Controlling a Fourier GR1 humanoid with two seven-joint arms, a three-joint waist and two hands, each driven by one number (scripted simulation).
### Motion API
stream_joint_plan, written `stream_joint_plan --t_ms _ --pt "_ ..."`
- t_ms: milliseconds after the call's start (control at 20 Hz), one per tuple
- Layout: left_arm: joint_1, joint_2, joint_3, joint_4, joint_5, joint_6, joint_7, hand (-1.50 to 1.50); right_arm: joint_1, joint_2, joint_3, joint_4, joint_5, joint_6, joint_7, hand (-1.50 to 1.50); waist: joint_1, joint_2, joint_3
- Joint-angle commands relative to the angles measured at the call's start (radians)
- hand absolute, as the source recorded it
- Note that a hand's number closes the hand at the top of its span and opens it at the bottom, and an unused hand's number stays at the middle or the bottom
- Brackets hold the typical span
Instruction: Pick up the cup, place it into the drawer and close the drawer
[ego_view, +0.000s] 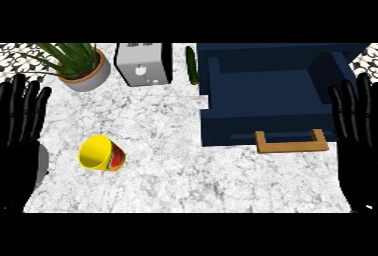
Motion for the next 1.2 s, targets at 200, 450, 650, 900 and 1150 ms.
stream_joint_plan --t_ms 200,450,650,900,1150 --pt "0.071 0.054 -0.065 -0.018 0.23 -0.243 -0.028 -1.5 0.043 -0.03 -0.026 -0.045 0.022 -0.006 0.051 -1.5 0.025 -0.005 -0.037" --pt "0.093 0.068 0.023 0.049 0.535 -0.308 0.106 -1.5 -0.03 -0.109 -0.035 0.049 0.042 0.057 0.102 -1.5 0.035 -0.001 -0.036" --pt "0.17 0.105 0.091 0.048 0.61 -0.366 0.115 -1.5 0.049 -0.082 0.011 -0.015 0.06 0.071 0.1 -1.5 0.03 -0.004 -0.036" --pt "0.132 0.093 0.145 0.259 0.544 -0.433 0.003 -1.5 0.019 -0.096 -0.057 0.064 0.018 0.107 0.044 -1.5 0.027 -0.003 -0.036" --pt "0.097 0.118 0.192 0.468 0.444 -0.486 -0.101 -1.5 -0.01 -0.101 -0.078 0.102 0.024 0.114 0.012 -1.5 0.026 -0.002 -0.036"
